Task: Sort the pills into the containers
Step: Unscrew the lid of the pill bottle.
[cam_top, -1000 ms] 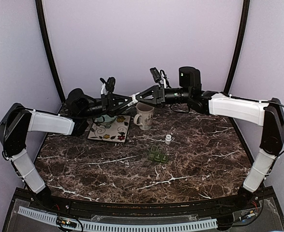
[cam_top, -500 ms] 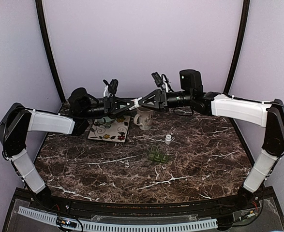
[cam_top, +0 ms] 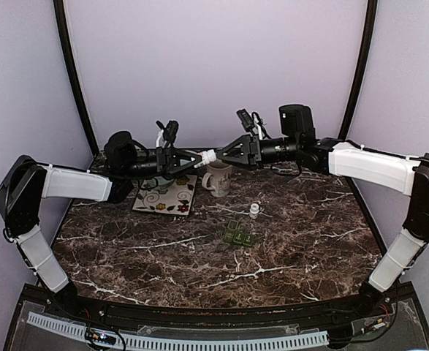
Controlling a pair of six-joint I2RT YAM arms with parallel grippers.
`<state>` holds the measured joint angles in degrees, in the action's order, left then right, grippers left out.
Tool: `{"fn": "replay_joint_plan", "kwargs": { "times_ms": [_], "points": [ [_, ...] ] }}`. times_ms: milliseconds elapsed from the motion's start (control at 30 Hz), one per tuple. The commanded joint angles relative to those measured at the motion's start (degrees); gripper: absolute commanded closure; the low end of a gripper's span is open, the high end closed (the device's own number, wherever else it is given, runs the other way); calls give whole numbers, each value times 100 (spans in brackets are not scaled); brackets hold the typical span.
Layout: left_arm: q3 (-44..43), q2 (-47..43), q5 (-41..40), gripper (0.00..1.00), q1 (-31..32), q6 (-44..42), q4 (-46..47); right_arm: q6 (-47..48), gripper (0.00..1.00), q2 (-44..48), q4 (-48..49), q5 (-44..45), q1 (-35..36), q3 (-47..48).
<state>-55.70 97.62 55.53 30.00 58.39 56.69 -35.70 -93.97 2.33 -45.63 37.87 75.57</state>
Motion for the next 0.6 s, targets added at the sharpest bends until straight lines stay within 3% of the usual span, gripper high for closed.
{"fn": "replay_joint_plan", "kwargs": {
  "times_ms": [0,233,567],
  "points": [
    [-284,-222,199,100,-48,-647,-513,-195,42,216,-3,-98,-150,-96],
    [-456,-365,295,100,-53,-1420,-1483,-494,46,37,-485,-270,-199,184],
    [-602,-336,492,100,-47,-1553,-1624,-921,51,3,-442,-481,-205,192]
  ]
}}
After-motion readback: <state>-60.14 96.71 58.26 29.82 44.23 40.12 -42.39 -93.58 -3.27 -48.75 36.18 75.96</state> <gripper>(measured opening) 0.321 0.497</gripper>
